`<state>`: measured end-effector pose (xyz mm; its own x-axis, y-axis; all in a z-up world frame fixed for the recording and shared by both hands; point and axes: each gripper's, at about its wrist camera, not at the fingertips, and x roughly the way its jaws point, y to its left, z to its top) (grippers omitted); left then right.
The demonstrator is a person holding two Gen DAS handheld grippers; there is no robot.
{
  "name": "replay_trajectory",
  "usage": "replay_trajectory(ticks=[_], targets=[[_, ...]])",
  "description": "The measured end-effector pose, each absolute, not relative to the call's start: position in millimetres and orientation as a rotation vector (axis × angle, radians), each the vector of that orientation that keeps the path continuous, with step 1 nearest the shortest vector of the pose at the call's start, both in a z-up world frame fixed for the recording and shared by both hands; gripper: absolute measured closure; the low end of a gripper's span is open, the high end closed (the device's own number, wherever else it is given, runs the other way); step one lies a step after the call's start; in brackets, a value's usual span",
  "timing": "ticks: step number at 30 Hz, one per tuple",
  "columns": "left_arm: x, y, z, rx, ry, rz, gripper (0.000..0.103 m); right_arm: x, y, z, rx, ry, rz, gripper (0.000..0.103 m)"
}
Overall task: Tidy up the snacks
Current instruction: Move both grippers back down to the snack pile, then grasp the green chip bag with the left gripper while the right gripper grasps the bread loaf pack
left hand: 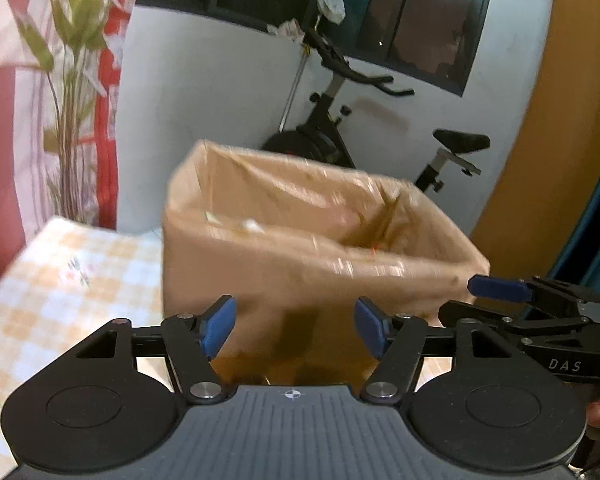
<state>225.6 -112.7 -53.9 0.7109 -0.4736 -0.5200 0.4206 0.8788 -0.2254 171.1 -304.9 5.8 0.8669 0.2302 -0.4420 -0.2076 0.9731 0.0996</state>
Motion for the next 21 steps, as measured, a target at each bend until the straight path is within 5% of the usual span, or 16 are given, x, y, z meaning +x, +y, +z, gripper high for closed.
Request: replay_trajectory(ticks=[21], targets=[[239, -171, -149, 0.015, 0.835, -0.540, 0.017, 122, -322, -81, 0.088, 0.657, 0.129, 0.019]])
